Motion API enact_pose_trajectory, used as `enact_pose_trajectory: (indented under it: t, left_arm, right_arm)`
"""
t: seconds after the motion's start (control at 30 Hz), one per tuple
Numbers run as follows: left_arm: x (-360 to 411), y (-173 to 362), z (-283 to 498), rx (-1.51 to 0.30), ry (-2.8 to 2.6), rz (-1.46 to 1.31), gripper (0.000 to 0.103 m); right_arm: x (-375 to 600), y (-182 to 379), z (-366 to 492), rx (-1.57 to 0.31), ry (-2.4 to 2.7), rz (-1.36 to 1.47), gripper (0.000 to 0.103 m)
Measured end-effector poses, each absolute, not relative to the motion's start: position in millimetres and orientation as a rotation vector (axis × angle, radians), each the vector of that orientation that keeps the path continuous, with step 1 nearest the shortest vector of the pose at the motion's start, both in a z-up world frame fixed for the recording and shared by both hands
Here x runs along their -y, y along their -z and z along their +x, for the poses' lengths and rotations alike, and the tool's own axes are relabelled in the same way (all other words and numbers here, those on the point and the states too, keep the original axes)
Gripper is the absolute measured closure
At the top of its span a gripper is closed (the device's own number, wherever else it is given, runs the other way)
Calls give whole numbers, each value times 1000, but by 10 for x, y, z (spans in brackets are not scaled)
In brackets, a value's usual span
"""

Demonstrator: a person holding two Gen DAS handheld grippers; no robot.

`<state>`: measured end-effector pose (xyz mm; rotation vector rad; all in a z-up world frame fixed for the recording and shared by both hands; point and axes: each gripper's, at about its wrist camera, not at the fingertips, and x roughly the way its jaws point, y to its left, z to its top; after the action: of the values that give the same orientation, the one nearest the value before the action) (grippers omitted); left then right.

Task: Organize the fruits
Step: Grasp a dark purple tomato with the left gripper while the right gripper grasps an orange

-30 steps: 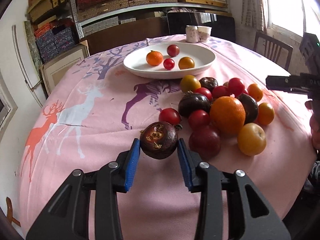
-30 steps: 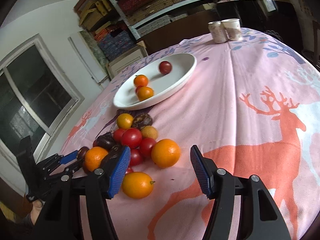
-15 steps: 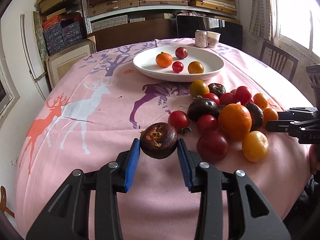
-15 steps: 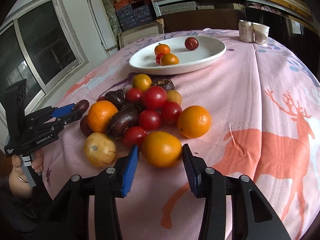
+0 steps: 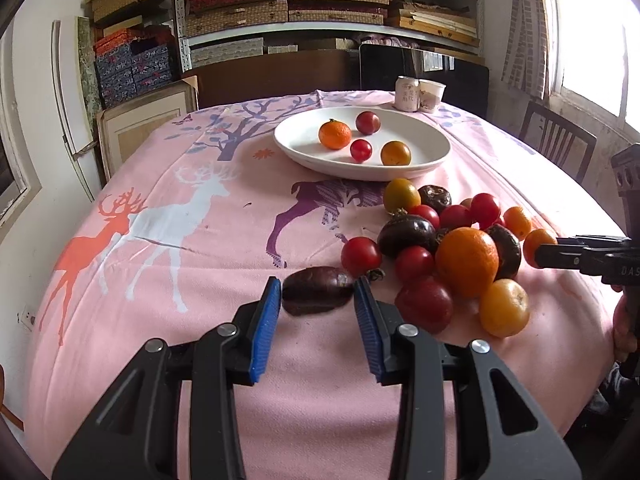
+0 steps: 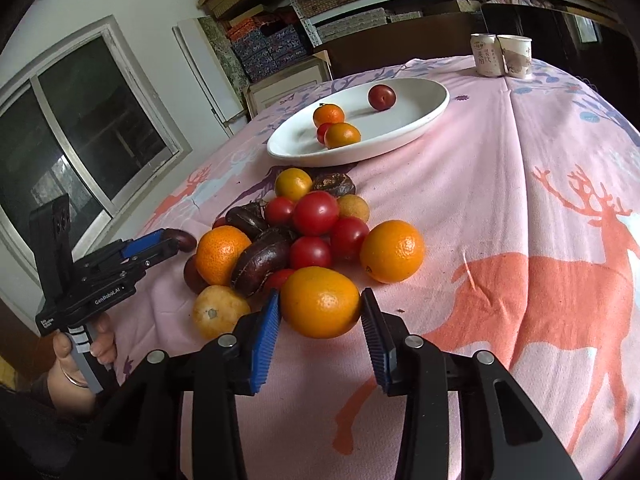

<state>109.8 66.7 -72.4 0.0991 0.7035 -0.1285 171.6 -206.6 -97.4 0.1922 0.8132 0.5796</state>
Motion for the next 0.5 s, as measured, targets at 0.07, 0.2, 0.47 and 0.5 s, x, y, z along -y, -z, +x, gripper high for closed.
enact_pose_trajectory:
  t: [0.07,0.2,0.47,0.5]
  left_arm:
    - [-610,673,1202,-710,127,125,68]
    - [-449,471,1470,-684,147,156,70]
    - [-500,334,1518,-753,177,208,72]
    - [-539,405,1473,-778,184,215,72]
  right_arm:
    - [2098,875,1793,-802,-586,224,62]
    - [2093,555,2047,-744,-566,229,62]
    - [1926,347,2098,-711,-619,215,62]
    - [1910,396,2050,-719,-630,213,62]
